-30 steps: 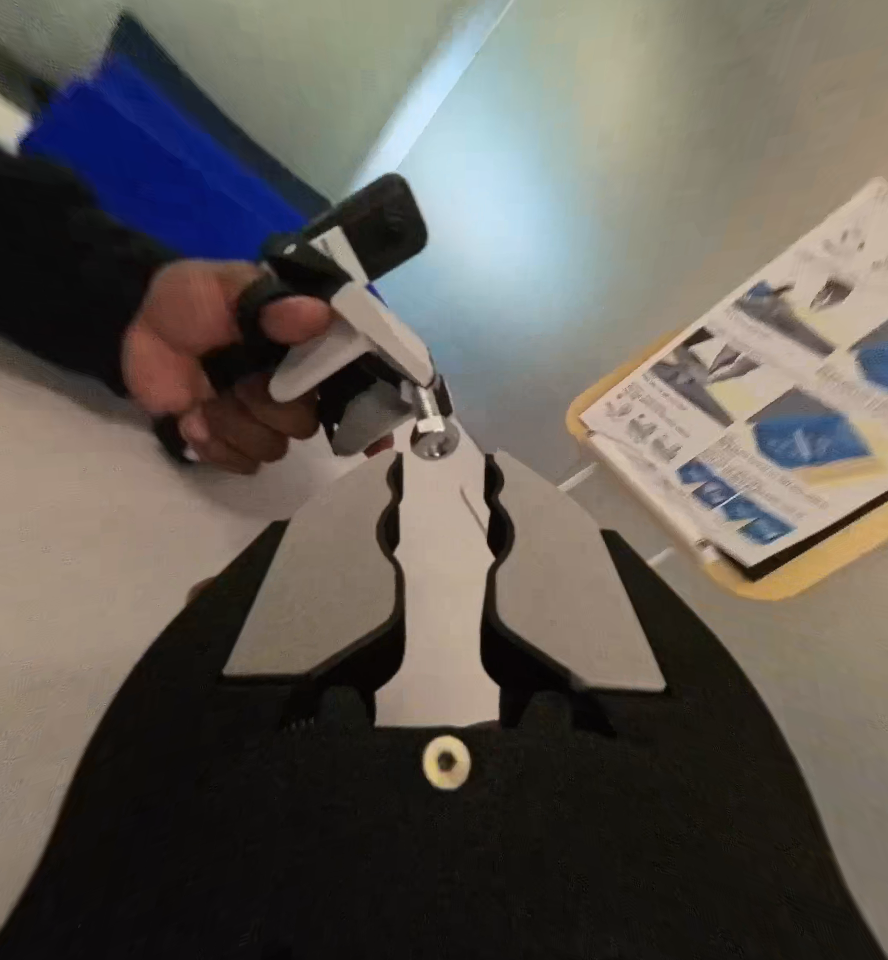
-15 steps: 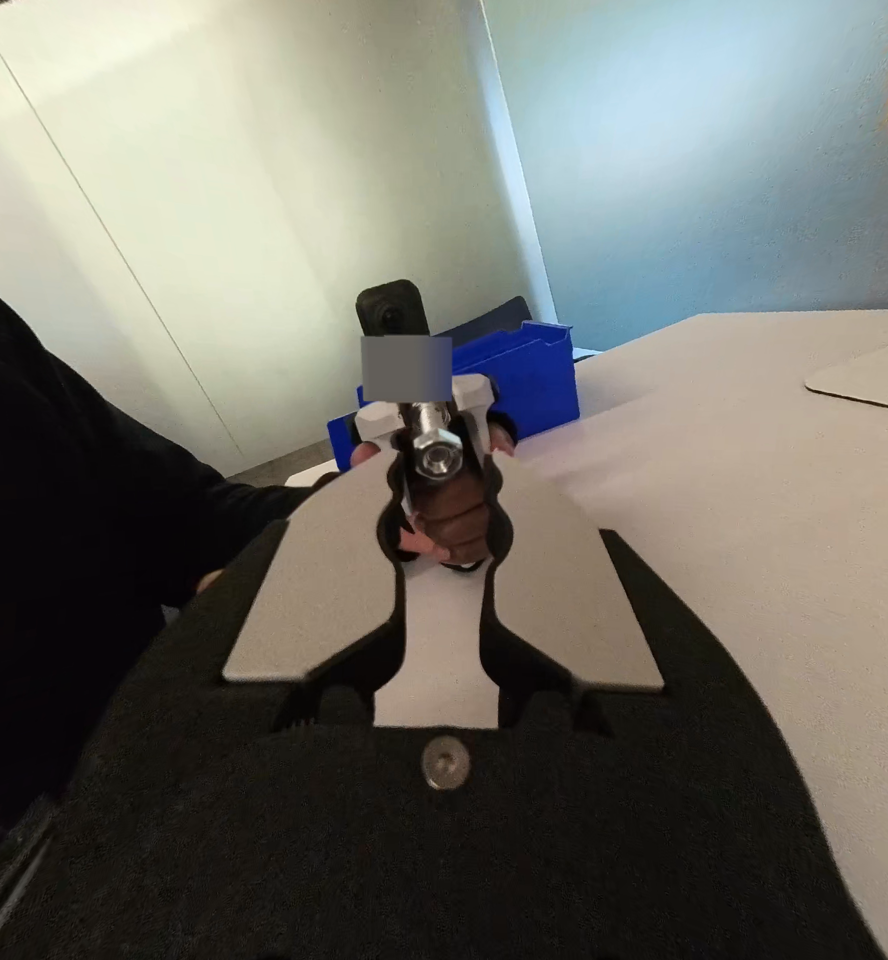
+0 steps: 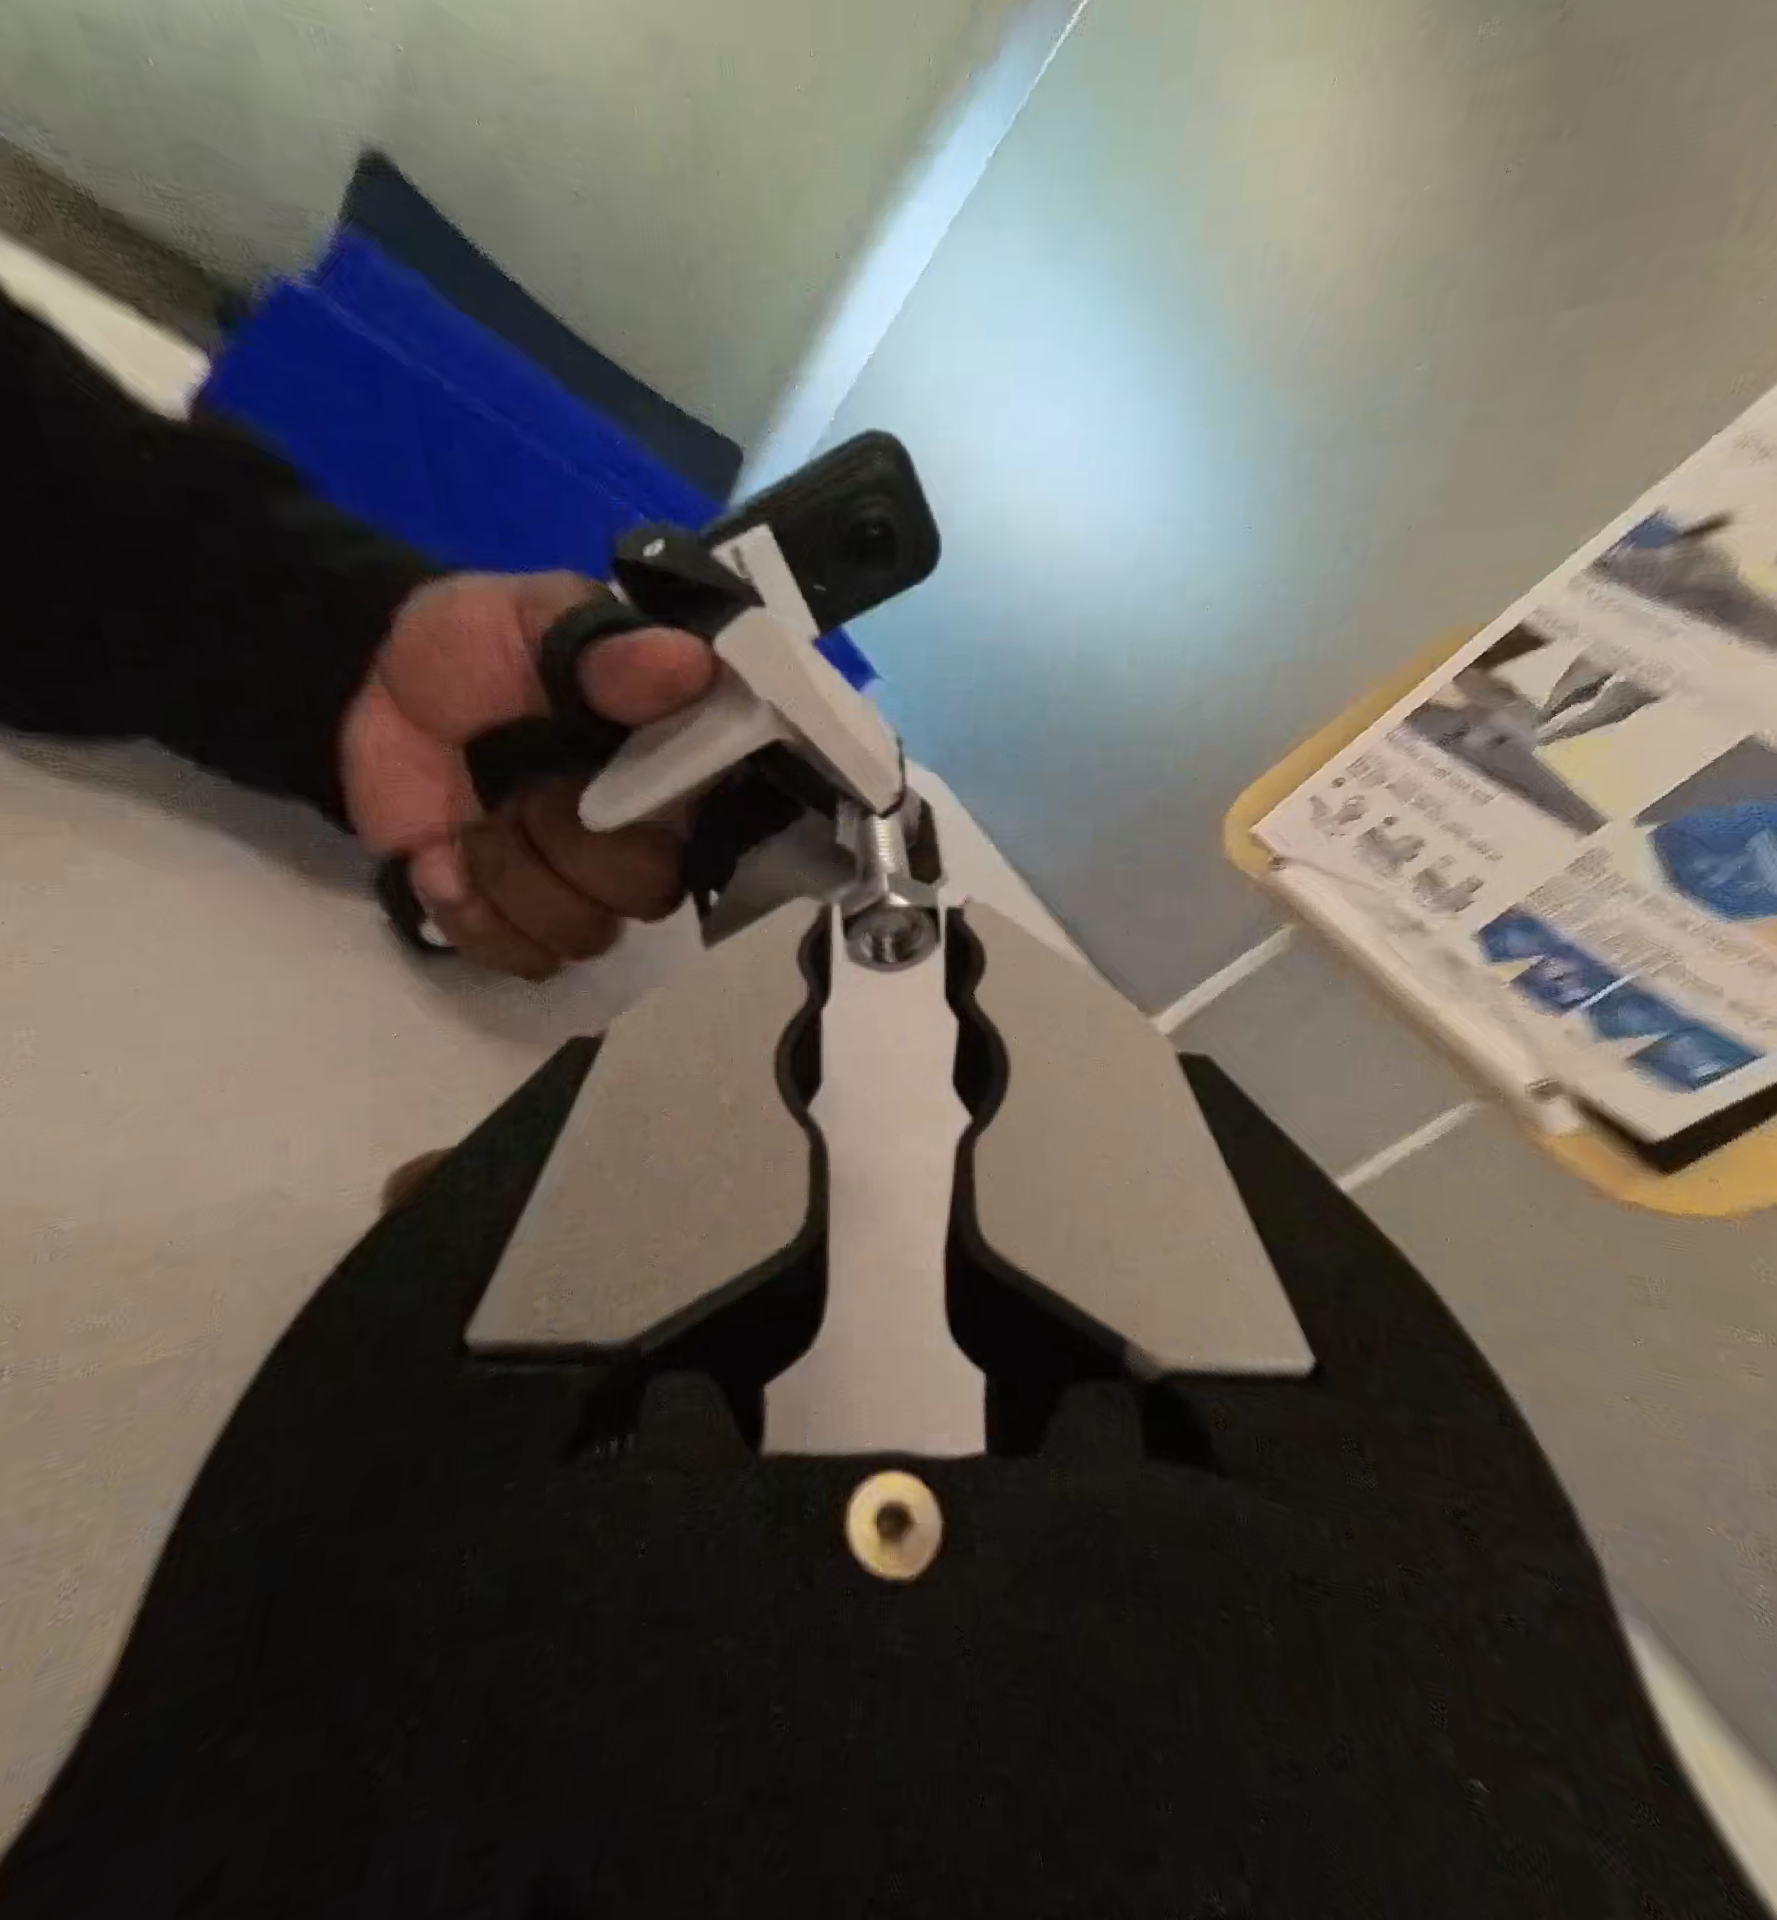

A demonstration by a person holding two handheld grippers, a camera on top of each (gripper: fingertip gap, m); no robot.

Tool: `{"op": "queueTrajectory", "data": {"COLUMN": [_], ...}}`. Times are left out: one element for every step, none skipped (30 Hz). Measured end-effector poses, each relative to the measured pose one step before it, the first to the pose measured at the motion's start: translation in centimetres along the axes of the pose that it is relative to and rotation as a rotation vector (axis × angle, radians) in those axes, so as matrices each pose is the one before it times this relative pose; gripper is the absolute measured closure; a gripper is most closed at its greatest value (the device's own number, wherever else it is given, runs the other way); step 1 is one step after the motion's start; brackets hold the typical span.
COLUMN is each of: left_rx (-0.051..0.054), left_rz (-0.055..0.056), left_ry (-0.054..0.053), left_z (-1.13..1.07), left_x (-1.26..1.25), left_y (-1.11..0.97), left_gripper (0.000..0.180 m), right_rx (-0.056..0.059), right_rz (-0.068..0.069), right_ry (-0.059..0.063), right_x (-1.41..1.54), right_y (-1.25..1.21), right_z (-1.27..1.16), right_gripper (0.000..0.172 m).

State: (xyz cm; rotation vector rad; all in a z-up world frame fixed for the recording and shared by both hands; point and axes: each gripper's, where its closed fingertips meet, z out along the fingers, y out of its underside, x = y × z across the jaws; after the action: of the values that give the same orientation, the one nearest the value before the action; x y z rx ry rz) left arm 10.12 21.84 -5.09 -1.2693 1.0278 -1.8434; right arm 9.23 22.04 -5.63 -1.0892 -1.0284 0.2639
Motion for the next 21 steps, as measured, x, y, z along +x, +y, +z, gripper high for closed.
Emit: {"op": "queueTrajectory", "data": {"left_rx": [0.0324, 0.0309, 0.0223, 0.0146, 0.0066, -0.0044, -0.01, -0.0093, -0.0082, -0.0091, -0.0115, -0.0141, -0.0151, -0.0067, 0.0021, -0.0046, -0.0124, -0.014, -0.0112, -0.0056, 0.0026], "left_rz": [0.0216, 0.0212, 0.0222, 0.0265, 0.0311, 0.0288, 0.0232, 0.0155, 0.0072, 0.0017, 0.0014, 0.0015, -0.0025, -0.0101, -0.0243, -0.0414, -0.0574, -0.0679, -0.0601, -0.029, 0.0038], "left_ry": [-0.0028, -0.0019, -0.0013, -0.0071, -0.0124, -0.008, -0.0042, -0.0034, -0.0023, 0.001, -0.0003, 0.0003, 0.0039, 0.0083, 0.0117, 0.0156, 0.0196, 0.0248, 0.0166, 0.0016, -0.0073], "left_z": [-0.135, -0.156, -0.136, -0.139, -0.115, -0.072, -0.025, 0.022, 0.063, 0.103, 0.126, 0.132, 0.151, 0.092, -0.019, 0.006, 0.031, 0.038, 0.031, 0.0, -0.012], "left_x": [0.043, 0.02, 0.022, -0.036, -0.073, -0.018, 0.031, 0.029, 0.035, 0.051, 0.037, 0.045, 0.088, 0.12, 0.124, 0.055, 0.016, 0.046, -0.031, -0.114, -0.09], "left_y": [-0.428, -0.421, -0.343, -0.263, -0.161, -0.023, 0.072, 0.072, 0.111, 0.171, 0.211, 0.227, 0.224, 0.093, -0.02, 0.085, 0.206, 0.222, 0.193, 0.101, -0.047], "left_gripper": [0.163, 0.163, 0.163, 0.163, 0.163, 0.163, 0.163, 0.163, 0.163, 0.163, 0.163, 0.164, 0.163, 0.163, 0.163, 0.163, 0.163, 0.163, 0.163, 0.163, 0.163], "right_rx": [0.0112, 0.0063, 0.0103, 0.0165, 0.0146, 0.0097, 0.0053, -0.0013, -0.0037, -0.0081, -0.0142, -0.0111, -0.0044, -0.0048, -0.0155, -0.0209, -0.017, -0.0205, -0.0288, -0.0338, -0.0283], "right_rz": [0.1401, 0.1475, 0.1459, 0.1346, 0.1155, 0.0905, 0.0659, 0.0437, 0.0219, 0.0035, -0.0113, -0.0275, -0.0506, -0.0748, -0.0971, -0.124, -0.157, -0.1843, -0.1927, -0.1635, -0.0942], "right_ry": [-0.0239, -0.0255, -0.0317, -0.0324, -0.0227, -0.0212, -0.0222, -0.0188, -0.0119, -0.006, 0.0005, 0.0019, 0.0055, 0.017, 0.0204, 0.0279, 0.0387, 0.0419, 0.0423, 0.0339, 0.0201], "right_x": [0.206, 0.262, 0.196, 0.157, 0.253, 0.184, 0.058, -0.03, -0.06, -0.104, -0.09, -0.152, -0.215, -0.129, -0.093, -0.056, -0.041, -0.115, -0.133, -0.143, -0.087], "right_y": [-0.1, 0.023, 0.002, -0.038, -0.014, 0.022, 0.052, 0.112, 0.11, 0.164, 0.233, 0.164, 0.054, 0.003, 0.098, 0.127, 0.08, 0.121, 0.196, 0.233, 0.179], "right_z": [0.133, 0.144, 0.091, 0.028, 0.017, 0.002, 0.002, 0.013, 0.041, 0.07, 0.112, 0.083, 0.017, -0.04, -0.035, -0.066, -0.121, -0.117, -0.075, -0.023, -0.004], "right_gripper": [0.143, 0.137, 0.133, 0.131, 0.131, 0.131, 0.132, 0.134, 0.134, 0.136, 0.137, 0.14, 0.152, 0.154, 0.154, 0.154, 0.154, 0.154, 0.154, 0.154, 0.154]}}
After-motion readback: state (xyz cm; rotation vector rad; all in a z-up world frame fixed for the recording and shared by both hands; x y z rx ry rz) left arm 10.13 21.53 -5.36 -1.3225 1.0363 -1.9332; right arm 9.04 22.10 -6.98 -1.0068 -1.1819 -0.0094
